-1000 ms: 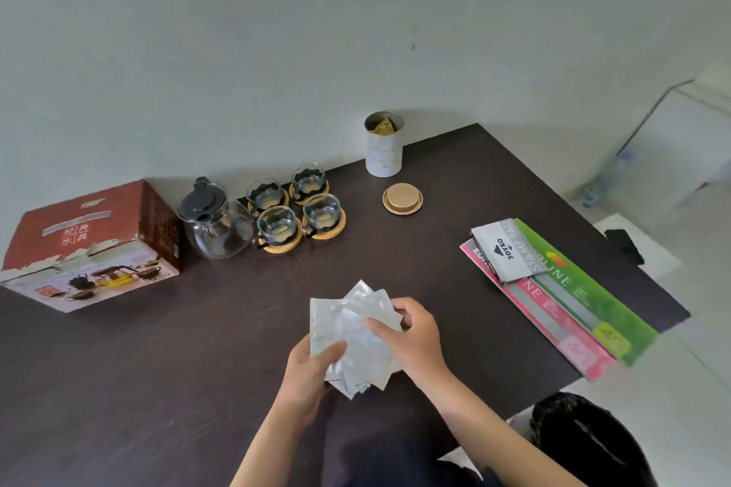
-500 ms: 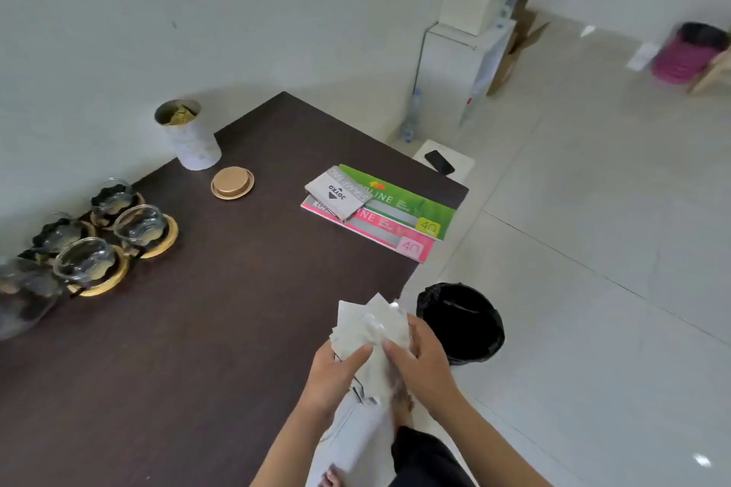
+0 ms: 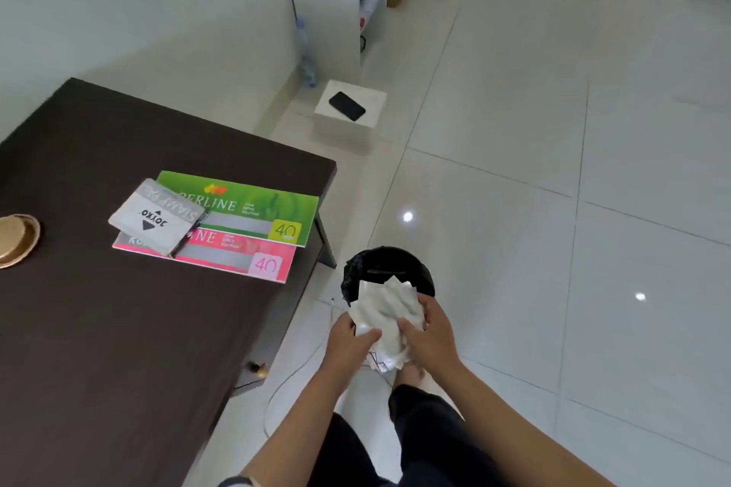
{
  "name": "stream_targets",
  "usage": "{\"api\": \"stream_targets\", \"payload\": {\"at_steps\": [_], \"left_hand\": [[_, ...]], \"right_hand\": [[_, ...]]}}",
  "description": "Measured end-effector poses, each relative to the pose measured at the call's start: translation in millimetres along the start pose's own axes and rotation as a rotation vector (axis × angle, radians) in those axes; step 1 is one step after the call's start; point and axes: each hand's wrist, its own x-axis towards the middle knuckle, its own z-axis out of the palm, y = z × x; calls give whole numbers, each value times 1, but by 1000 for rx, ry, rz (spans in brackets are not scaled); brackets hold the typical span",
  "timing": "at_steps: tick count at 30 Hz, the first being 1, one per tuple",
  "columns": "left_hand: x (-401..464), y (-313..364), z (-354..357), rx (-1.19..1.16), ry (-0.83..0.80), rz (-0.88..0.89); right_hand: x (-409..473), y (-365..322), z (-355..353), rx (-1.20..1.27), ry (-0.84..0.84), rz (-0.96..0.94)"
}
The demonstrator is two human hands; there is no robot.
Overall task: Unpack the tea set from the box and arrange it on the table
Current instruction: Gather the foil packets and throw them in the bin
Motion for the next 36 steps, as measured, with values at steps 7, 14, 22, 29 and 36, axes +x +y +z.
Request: {"api": "stream_targets", "payload": {"at_steps": [7,14,22,29,36], "left_hand": [[112,-49,49,25,85,-279],[226,-107,74,51,168,-361],[240,-112,77,72,176,-405],[156,-38,44,96,186,-332],[76,62,-2,75,234,-72]], "right_hand": [[108,67,6,-109,7,230],[207,153,41,-84,22,354],[228,156,50,-142,47,369],[157,71,33,-171,34,284],[86,-67,43,22,79,30]]}}
